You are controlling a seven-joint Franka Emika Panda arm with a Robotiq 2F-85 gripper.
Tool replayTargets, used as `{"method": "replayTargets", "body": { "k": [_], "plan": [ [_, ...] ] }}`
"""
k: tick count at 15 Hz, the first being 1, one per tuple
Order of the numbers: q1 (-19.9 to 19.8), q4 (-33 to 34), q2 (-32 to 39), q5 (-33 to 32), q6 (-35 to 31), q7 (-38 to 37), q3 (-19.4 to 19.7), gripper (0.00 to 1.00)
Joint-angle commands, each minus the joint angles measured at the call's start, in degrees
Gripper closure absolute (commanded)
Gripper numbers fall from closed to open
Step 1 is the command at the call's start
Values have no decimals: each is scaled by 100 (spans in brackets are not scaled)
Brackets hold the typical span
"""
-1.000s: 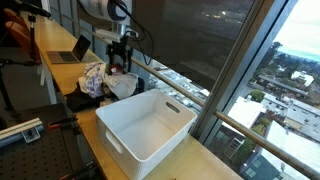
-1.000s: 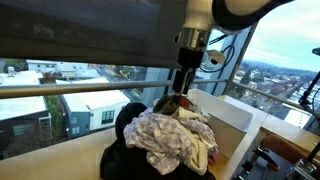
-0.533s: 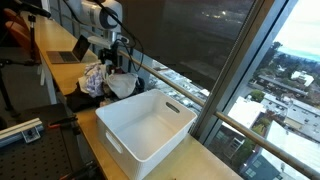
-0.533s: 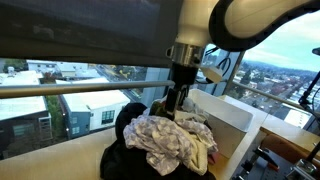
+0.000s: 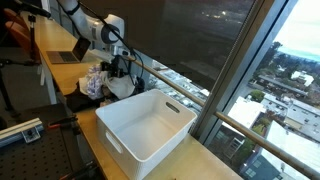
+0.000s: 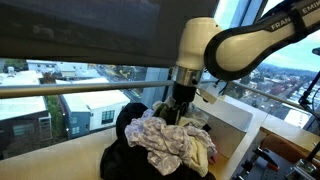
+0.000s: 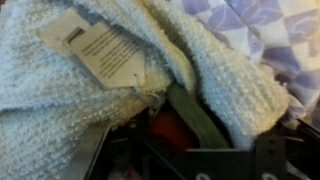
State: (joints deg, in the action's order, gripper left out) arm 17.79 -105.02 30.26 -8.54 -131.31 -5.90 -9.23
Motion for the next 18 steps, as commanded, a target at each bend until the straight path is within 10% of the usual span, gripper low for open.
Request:
{"method": "replayTargets", "body": {
  "k": [1,8,18],
  "plan": [
    [27,-86,28,32,-258,-36,4,48],
    [85,-223,-548,26,-282,-74,-58,97],
    [-542,-1035,-2309,-102,-179,-179,326,94]
  ]
}}
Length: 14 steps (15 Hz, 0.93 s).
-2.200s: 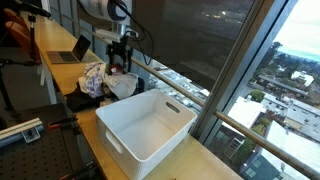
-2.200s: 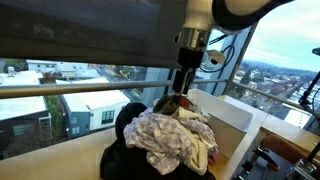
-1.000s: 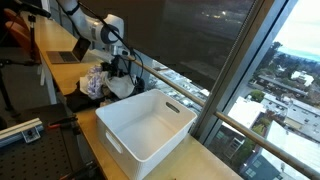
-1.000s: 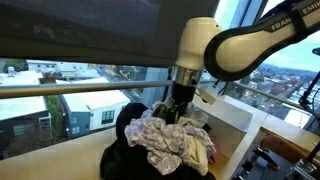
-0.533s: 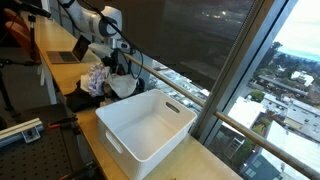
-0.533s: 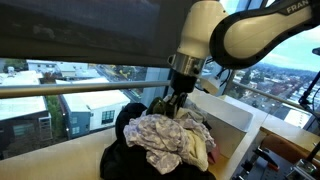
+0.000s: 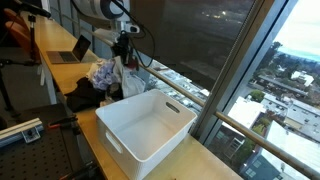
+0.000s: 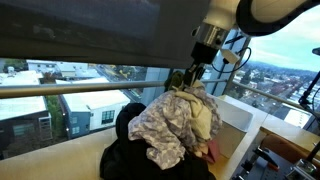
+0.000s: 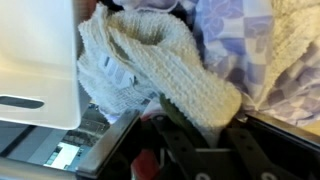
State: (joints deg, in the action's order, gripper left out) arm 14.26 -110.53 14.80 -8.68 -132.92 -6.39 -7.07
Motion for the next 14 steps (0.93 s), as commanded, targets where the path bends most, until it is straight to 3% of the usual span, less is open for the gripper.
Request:
{"method": "replayTargets", "body": {
  "k": [1,7,14],
  "plan": [
    [-289,-572,-1017,-75,20,-132,145,94],
    [-829,-636,-2258,-177,373,-144,301,94],
    [-1322,-28,-3057,-517,1088,-84,292,94]
  ]
}}
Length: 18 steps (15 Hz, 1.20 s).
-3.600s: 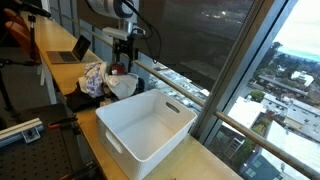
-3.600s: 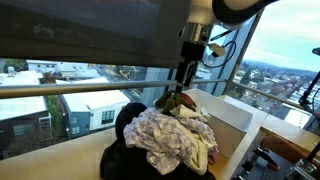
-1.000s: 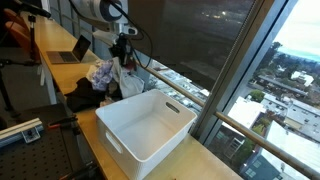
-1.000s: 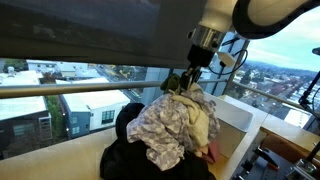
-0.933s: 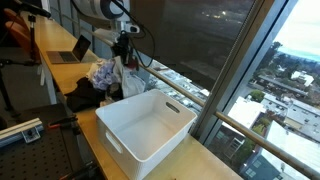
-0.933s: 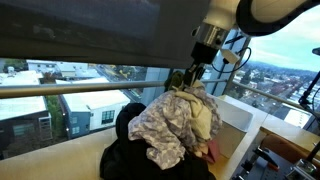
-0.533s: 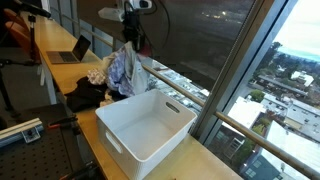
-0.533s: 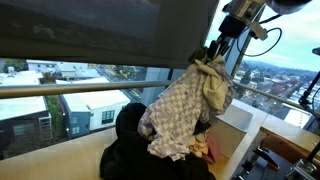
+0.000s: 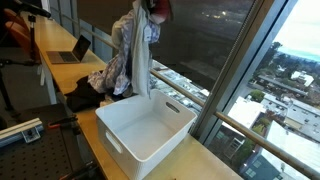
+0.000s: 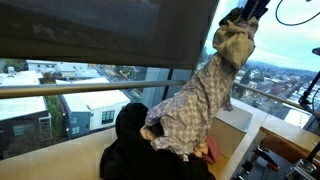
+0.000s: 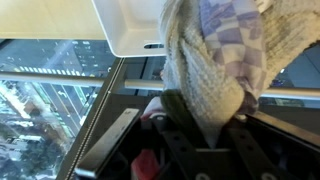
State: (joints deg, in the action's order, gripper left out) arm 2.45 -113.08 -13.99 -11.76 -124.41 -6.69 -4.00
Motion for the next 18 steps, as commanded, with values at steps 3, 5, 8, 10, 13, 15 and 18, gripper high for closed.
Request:
{"method": "replayTargets", "body": {
  "k": [3,5,8,10,13,15,18],
  "plan": [
    [-250,399,-227,-307,363,-49,-34,94],
    [-316,702,-198,-473,528,-24,-53,94],
    [-394,1500,-58,-691,976,193,4,94],
    [-469,2177,106,-790,1325,368,44,94],
    [-575,3122,403,-897,1733,657,168,94],
    [-628,3726,673,-965,1934,816,240,94],
    [-655,4564,1090,-1076,2206,1014,338,94]
  ]
}}
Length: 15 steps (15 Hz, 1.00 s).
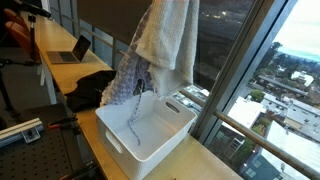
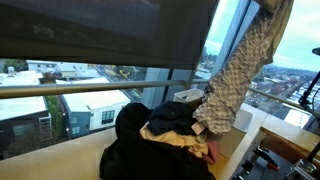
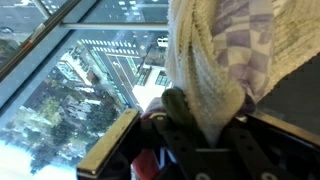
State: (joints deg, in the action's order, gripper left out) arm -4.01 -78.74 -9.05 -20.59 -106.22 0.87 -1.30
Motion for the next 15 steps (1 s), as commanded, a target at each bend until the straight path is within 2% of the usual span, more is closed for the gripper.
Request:
{"method": "replayTargets", "body": {
  "k": [1,4,7,12,15],
  "plan": [
    [-4,1412,733,-219,492,316,95,94],
    [56,2223,1231,-193,769,456,142,94],
    [19,2288,1564,-95,693,467,66,94],
    [64,1460,1802,35,239,321,-24,94],
    [68,566,1843,244,-308,210,-103,94]
  ]
}}
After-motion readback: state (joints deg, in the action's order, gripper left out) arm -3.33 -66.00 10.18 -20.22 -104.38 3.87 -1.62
